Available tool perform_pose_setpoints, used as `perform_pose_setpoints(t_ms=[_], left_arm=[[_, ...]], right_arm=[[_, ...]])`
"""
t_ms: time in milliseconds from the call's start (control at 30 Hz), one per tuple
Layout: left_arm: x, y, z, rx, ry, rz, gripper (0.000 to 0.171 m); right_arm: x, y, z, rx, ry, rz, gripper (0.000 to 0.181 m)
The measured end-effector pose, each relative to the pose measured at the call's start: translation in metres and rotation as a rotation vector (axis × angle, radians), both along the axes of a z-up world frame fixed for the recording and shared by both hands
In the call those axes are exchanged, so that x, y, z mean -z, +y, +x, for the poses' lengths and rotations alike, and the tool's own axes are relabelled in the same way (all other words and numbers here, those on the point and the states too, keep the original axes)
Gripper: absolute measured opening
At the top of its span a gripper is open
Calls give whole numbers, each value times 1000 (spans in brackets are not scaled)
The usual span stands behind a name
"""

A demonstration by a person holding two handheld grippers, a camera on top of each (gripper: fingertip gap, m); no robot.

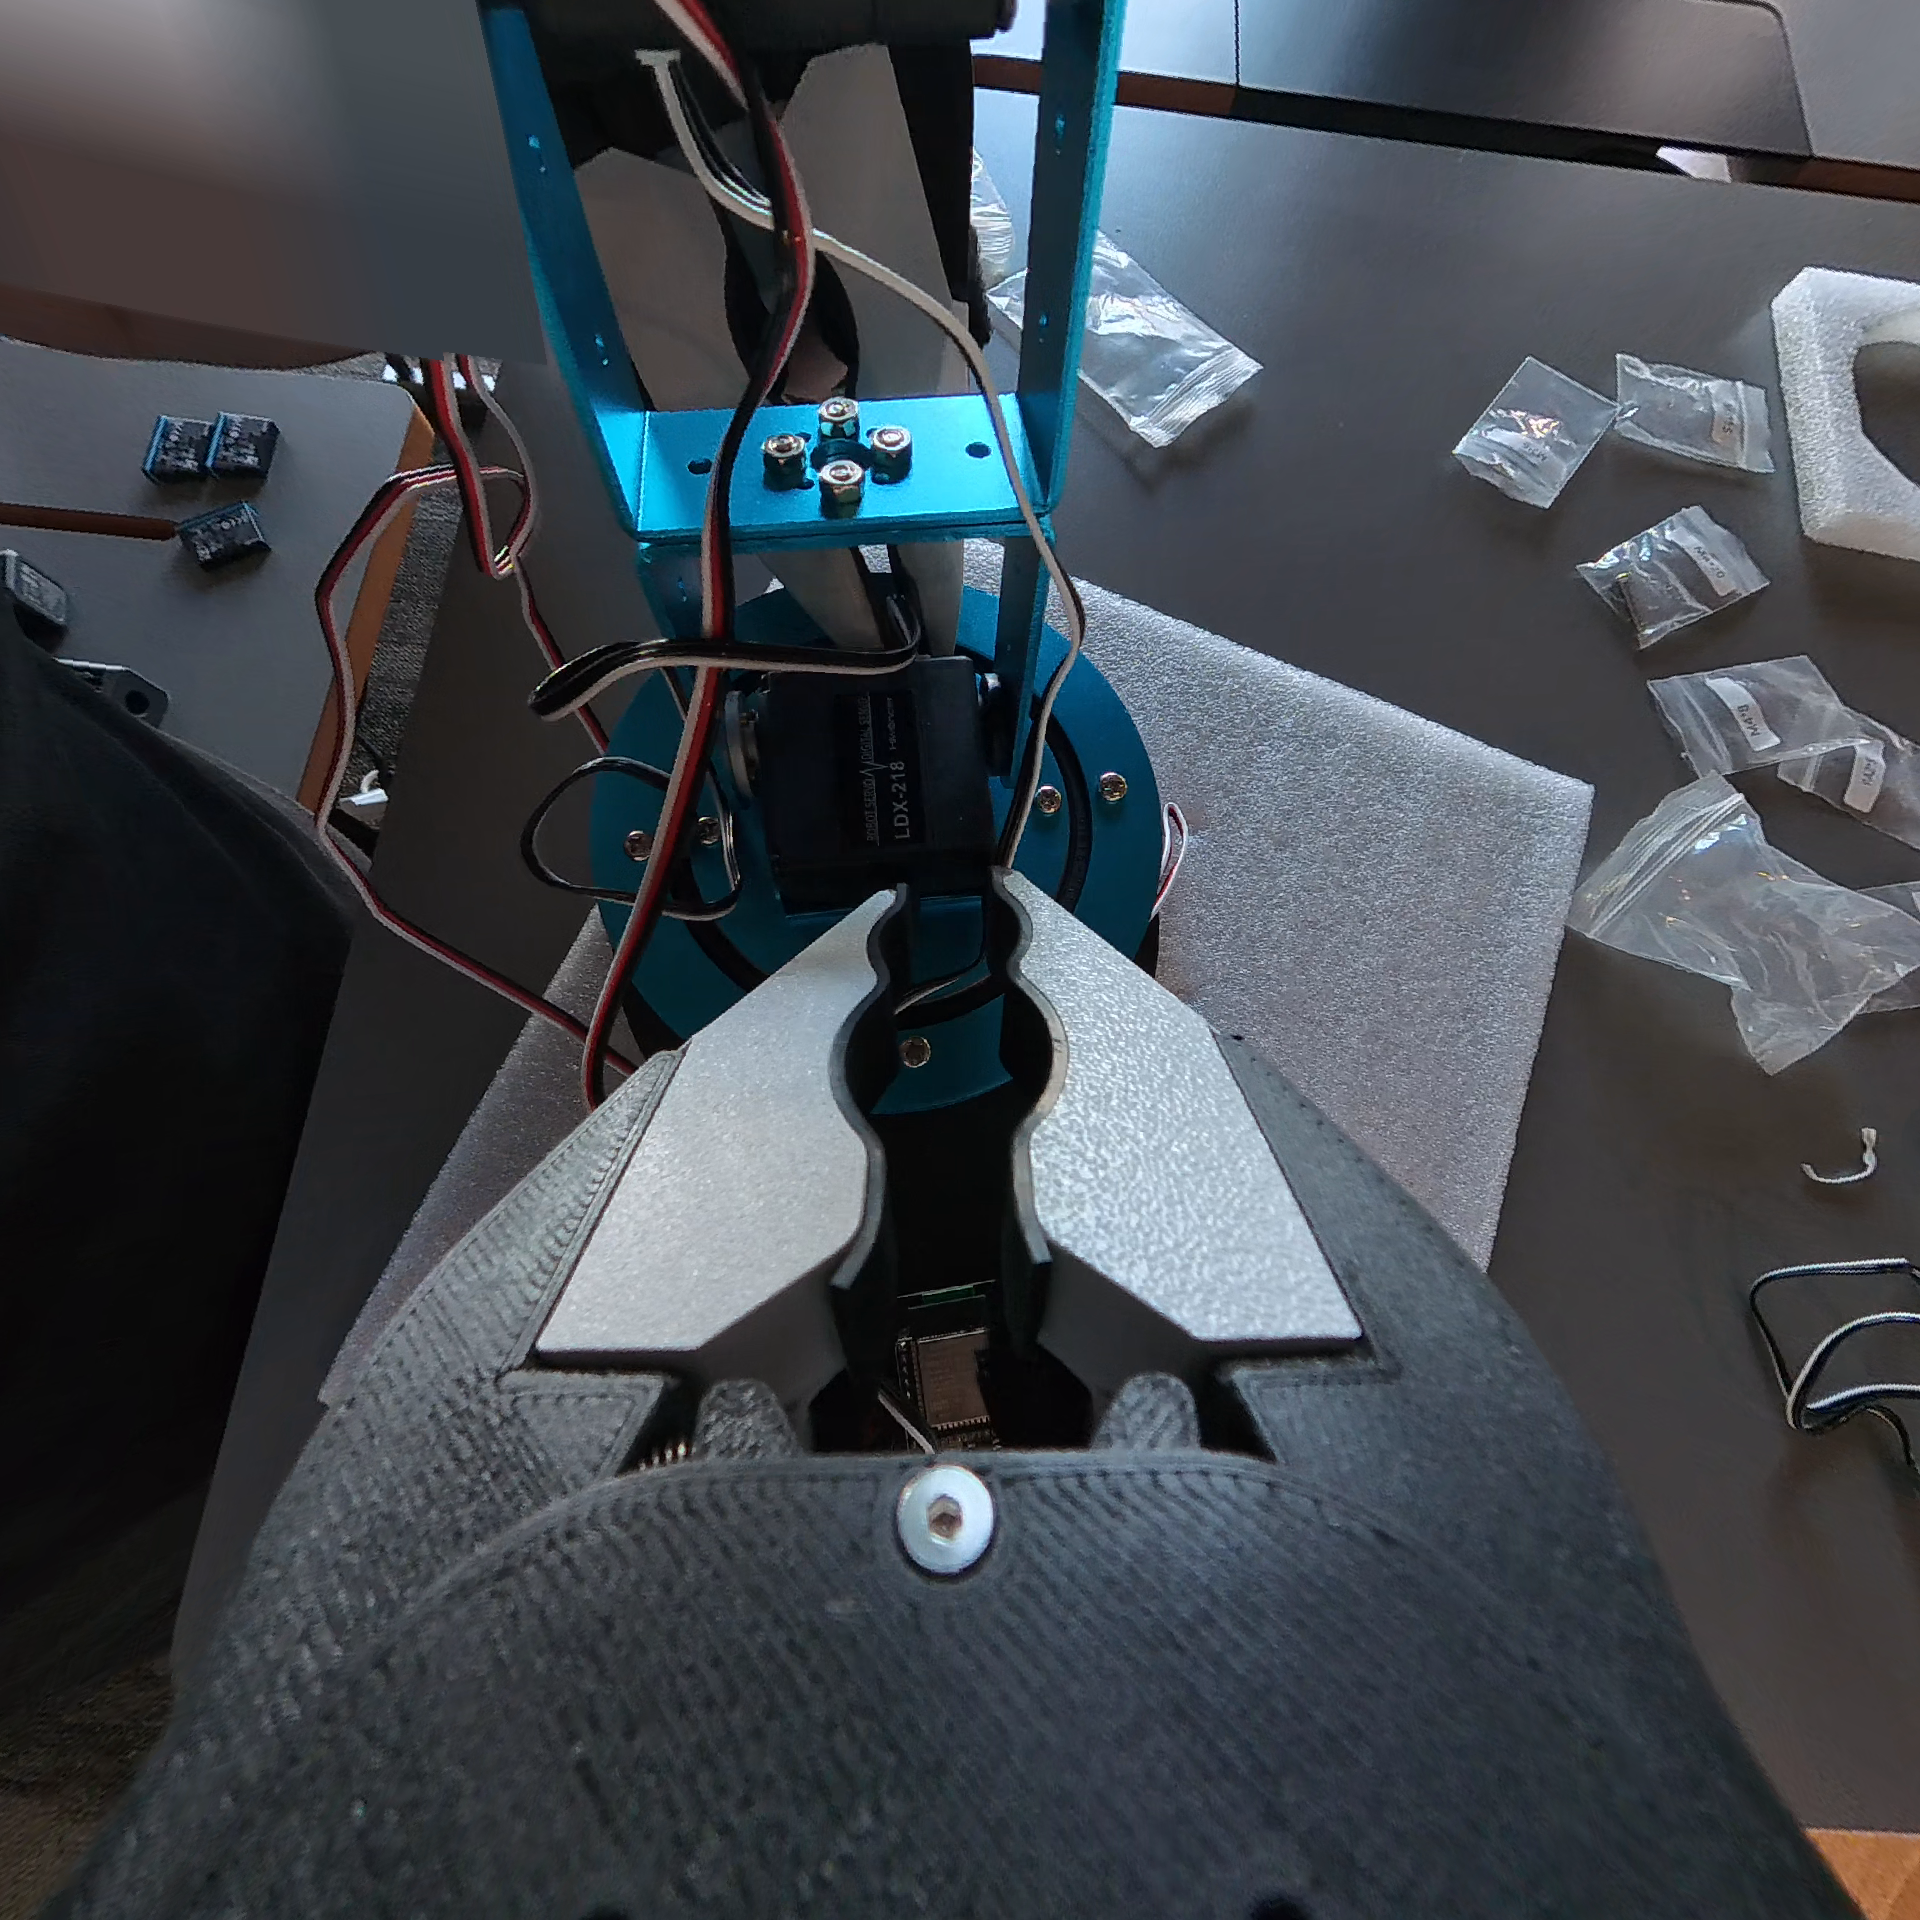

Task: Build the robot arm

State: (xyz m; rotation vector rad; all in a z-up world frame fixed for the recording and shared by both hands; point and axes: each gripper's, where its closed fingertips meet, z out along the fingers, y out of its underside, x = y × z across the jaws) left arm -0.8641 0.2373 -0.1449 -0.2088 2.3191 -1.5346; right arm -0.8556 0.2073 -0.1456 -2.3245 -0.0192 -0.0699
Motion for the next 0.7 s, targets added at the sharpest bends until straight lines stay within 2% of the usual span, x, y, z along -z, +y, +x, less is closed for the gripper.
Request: perform_pose_setpoints(t_ms=[233,433,700], left_arm=[[-1,1,2,6,89,-79,4],[4,6,3,-14,76,-68,7],[-6,4,0,13,38,-160,1]], right_arm=[[0,0,0,-2,0,5,11],[0,0,0,-4,13,16,11],[0,0,-1,-3,15,20,12]])
